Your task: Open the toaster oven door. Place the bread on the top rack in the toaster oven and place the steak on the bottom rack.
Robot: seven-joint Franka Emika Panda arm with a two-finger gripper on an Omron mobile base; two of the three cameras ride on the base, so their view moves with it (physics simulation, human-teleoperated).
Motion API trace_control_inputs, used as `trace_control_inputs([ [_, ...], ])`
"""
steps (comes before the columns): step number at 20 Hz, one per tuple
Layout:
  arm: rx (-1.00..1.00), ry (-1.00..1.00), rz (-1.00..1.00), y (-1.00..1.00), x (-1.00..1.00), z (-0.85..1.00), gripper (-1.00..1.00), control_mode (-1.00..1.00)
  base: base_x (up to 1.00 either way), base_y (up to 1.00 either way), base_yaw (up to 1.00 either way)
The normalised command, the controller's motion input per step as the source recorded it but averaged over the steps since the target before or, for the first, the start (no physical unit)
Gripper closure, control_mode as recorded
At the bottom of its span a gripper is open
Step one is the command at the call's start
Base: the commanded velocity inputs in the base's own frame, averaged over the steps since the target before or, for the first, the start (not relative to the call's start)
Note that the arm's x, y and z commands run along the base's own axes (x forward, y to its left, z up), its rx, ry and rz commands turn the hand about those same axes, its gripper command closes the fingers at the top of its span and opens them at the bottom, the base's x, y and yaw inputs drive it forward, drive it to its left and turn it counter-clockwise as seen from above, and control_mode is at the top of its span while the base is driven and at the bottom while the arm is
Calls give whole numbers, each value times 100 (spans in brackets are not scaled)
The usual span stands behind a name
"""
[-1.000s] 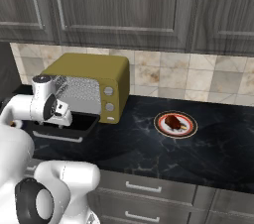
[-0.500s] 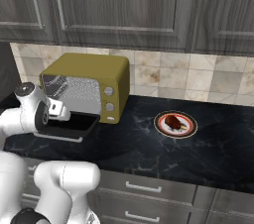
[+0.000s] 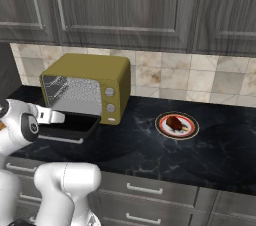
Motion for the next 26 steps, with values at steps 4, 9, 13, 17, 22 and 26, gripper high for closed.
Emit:
trace_control_inputs([
  [4, -4, -1, -6, 14, 16, 26, -100, -100, 0, 0, 0],
  [9, -2, 5, 0, 5, 18, 27, -100, -100, 0, 0, 0],
  [13, -6, 2, 5, 4, 22, 4, -100, -100, 0, 0, 0],
  [17, -20, 0, 6, 9, 19, 1, -100, -100, 0, 0, 0],
  [22, -15, 0, 2, 3, 13, 5, -100, -100, 0, 0, 0],
  [26, -11, 3, 0, 0, 20, 5, -100, -100, 0, 0, 0],
])
